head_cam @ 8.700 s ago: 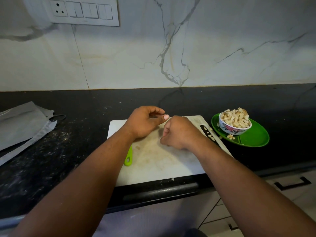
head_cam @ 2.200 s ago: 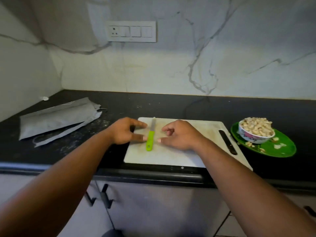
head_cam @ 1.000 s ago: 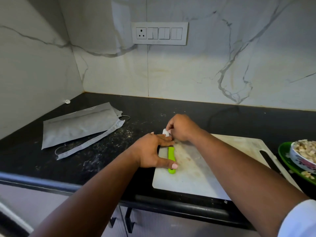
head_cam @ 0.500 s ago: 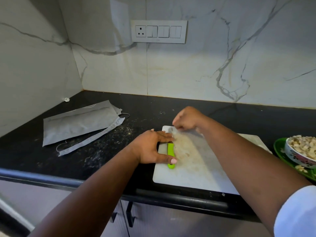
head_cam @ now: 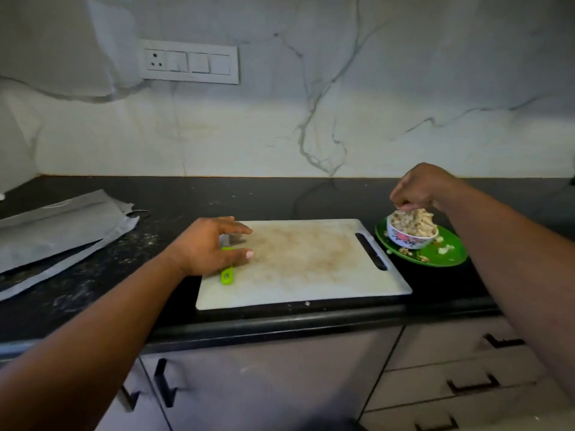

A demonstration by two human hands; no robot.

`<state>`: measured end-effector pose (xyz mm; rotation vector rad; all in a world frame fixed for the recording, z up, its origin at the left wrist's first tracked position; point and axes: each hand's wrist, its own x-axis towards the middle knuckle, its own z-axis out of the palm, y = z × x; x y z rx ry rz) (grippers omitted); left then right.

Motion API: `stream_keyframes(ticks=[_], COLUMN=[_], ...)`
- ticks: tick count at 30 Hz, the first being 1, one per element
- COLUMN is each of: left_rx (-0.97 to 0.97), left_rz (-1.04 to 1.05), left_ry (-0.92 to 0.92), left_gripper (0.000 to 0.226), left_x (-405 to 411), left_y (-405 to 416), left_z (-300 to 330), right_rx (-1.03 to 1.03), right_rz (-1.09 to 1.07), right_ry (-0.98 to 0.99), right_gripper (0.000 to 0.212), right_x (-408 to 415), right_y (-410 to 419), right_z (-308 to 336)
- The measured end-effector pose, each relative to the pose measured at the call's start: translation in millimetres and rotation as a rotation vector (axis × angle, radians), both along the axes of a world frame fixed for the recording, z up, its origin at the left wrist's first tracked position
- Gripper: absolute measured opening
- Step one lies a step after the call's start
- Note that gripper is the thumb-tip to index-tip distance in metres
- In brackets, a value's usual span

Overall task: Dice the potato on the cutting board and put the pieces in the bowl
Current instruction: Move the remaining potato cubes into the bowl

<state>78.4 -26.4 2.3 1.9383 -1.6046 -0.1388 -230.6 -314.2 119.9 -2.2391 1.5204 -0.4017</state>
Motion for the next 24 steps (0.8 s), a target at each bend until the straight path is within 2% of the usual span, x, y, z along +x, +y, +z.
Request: stream_keyframes(ticks=[2, 3, 6, 9, 12, 15, 17, 20, 24], left_rx=[0.039, 0.046, 0.011, 0.041, 0.151, 0.179, 0.277, 0.404, 0.395], left_rz=[0.046, 0.066, 0.133, 0.201, 0.225, 0.208, 0.182, 0.193, 0.228], left_ry=[0.028, 0.044, 0.126, 0.123, 0.036, -0.069, -0.153, -0.207, -0.192], left_gripper=[0.063, 0.055, 0.049, 0.053, 0.059, 0.071, 0.084, 0.091, 0.088], left_x=[-12, -19, -29, -34, -50, -79, -94, -103, -98], left_y=[-9, -12, -12, 1, 15, 13, 3, -7, -3], left_z=[10, 16, 25, 27, 23, 14, 9, 4, 2], right_rx=[-0.047, -0.066, -0.193, -0.391, -0.420, -0.353, -0.291, -0.220, -0.169], right_rz=[-0.001, -0.004, -0.052, -0.073, 0.047, 0.242, 0.310, 0.299, 0.282], right_ry=[0.176, 0.193, 0.183, 0.049, -0.210, -0.203, -0.162, -0.187, -0.275], right_gripper=[0.016, 0.019, 0.015, 0.011, 0.012, 0.014, 0.015, 0.015, 0.010], right_x=[-12, -18, -23, -23, -9, 15, 31, 46, 59], right_y=[-2, 0, 7, 22, 50, 87, 103, 116, 127], right_z=[0, -2, -8, -11, -25, -52, -75, -107, -125])
